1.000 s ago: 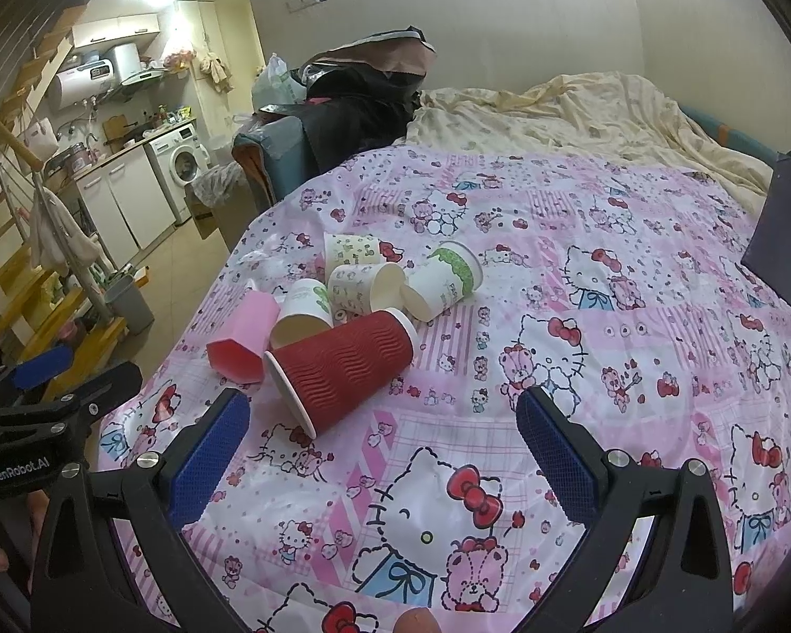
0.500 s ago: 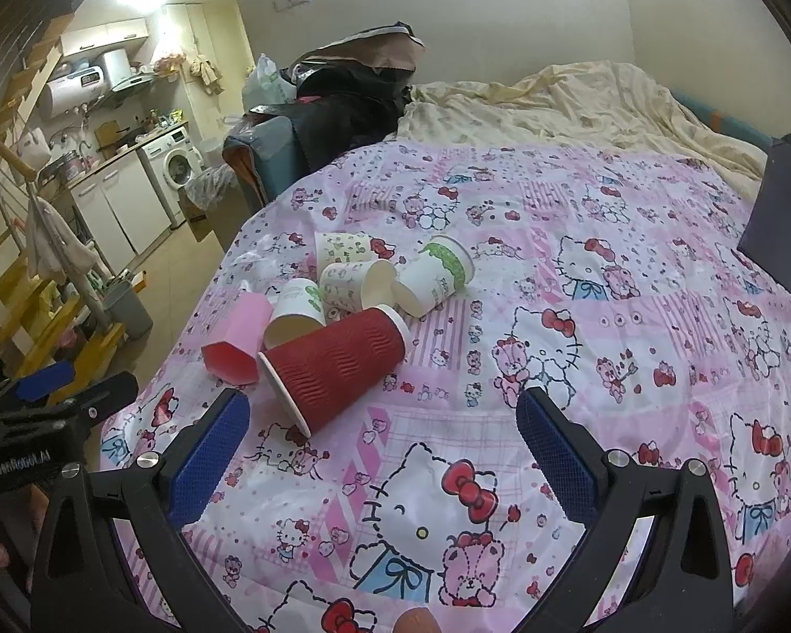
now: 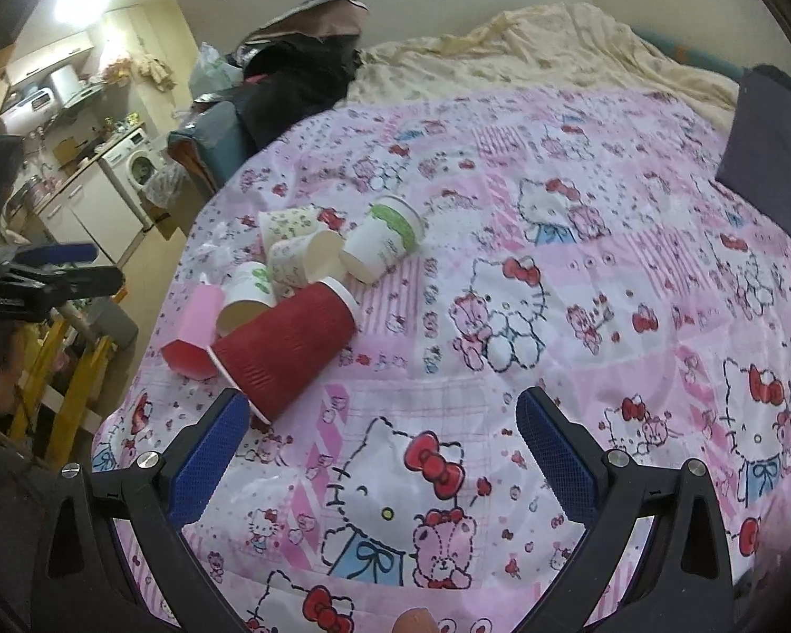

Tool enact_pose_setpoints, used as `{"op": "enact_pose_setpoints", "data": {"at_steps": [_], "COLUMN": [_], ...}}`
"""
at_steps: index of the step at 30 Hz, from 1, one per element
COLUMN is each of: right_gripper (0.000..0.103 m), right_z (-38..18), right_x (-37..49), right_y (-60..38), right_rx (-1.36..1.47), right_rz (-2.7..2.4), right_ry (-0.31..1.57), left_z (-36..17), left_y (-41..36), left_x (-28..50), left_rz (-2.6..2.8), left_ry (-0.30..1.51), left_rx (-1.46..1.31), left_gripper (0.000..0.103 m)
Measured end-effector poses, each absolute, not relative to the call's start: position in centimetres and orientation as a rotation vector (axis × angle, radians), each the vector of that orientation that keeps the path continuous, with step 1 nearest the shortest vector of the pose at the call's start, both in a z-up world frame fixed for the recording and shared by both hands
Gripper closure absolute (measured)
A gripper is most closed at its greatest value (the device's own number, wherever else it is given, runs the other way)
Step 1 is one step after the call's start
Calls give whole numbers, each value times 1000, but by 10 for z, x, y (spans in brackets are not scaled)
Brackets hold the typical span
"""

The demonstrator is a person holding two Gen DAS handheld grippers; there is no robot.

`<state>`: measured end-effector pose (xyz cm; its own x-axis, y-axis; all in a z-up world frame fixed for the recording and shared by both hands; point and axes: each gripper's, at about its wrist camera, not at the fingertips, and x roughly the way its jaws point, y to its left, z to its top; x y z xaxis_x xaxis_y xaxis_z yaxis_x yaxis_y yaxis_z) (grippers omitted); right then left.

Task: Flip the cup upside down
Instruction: 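Reach the left gripper down and close it on the white Hello Kitty cup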

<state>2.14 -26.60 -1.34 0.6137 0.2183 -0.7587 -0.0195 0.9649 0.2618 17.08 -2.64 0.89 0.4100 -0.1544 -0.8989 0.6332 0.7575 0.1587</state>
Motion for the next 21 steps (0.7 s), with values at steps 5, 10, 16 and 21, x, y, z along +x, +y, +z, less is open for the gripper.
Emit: {"op": "enact_pose_setpoints", "data": {"at_steps": [5, 10, 16, 21], "right_gripper": [0, 0, 0, 0], "right_z": [-17, -22, -36, -40], "right_x": [24, 29, 37, 40], "right_y": [-272, -276, -289, -293], "right_rx": [290, 308, 408, 470], "right_rz": [159, 155, 163, 188], "right_ry": [930, 952, 1014, 1028], "left_z": [-8, -25, -54, -71], "left_y": [-59, -92, -124, -141], "left_x": [188, 203, 221, 237], "left_rz": [-654, -791, -877, -911], "left_ry": [999, 969, 986, 980], "left_rx": [796, 1037, 1247, 1359], "left_gripper": [0, 0, 8, 11]}}
